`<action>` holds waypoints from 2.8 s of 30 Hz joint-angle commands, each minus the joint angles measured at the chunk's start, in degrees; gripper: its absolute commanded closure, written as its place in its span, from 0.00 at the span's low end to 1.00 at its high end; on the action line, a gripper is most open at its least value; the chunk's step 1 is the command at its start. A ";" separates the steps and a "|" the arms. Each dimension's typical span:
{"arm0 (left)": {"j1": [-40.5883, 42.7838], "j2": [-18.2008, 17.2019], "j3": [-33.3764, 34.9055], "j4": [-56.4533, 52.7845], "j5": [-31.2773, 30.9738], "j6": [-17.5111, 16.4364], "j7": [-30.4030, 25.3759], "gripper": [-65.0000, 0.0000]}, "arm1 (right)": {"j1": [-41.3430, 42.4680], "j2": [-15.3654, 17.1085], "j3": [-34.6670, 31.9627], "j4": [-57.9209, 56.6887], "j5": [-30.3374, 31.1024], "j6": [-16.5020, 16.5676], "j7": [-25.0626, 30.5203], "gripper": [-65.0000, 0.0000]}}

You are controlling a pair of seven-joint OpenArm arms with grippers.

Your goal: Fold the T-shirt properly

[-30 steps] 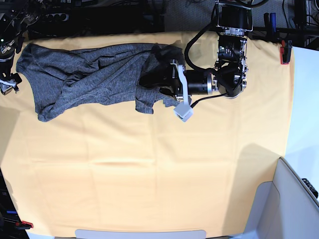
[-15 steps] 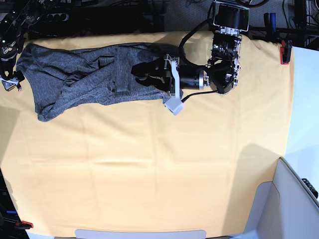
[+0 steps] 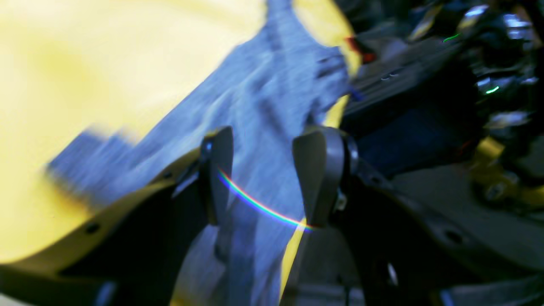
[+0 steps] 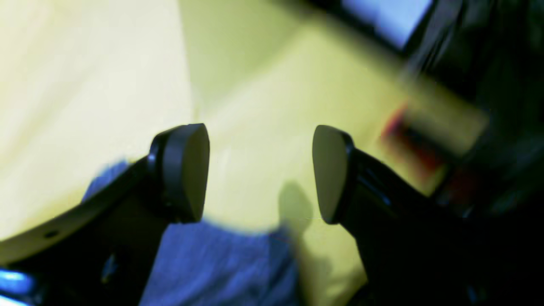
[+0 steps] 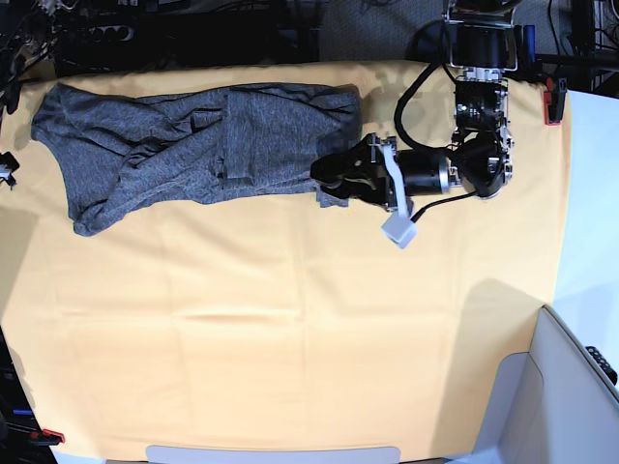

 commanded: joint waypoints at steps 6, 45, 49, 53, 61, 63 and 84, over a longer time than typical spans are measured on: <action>-1.10 -2.48 -1.43 0.84 -1.49 -0.21 -0.97 0.59 | 6.20 2.64 0.40 -5.08 0.49 21.40 -9.92 0.41; -0.83 -2.74 -0.99 0.58 -1.49 -0.21 -0.97 0.59 | 11.03 10.82 -0.13 -39.11 39.79 46.59 -25.48 0.42; -0.74 -2.74 -1.07 0.58 -1.40 -0.21 -0.97 0.59 | 11.12 9.94 -0.13 -39.11 43.22 46.59 -26.36 0.42; 0.31 -2.83 -1.25 0.58 -1.40 -0.21 -0.97 0.59 | 11.12 9.59 -0.13 -39.28 38.65 46.59 -26.01 0.42; 0.57 -2.83 -1.25 0.58 -1.40 -0.21 -0.97 0.59 | 11.03 10.03 0.13 -39.28 27.66 46.59 -21.44 0.42; 0.57 -2.83 -1.25 0.58 -1.40 -0.21 -0.97 0.59 | 11.03 10.11 0.13 -39.19 27.66 46.59 -21.44 0.42; 0.57 -2.83 -1.25 0.58 -1.40 -0.21 -0.97 0.59 | 10.68 5.63 -7.87 -39.28 27.40 46.59 -21.35 0.43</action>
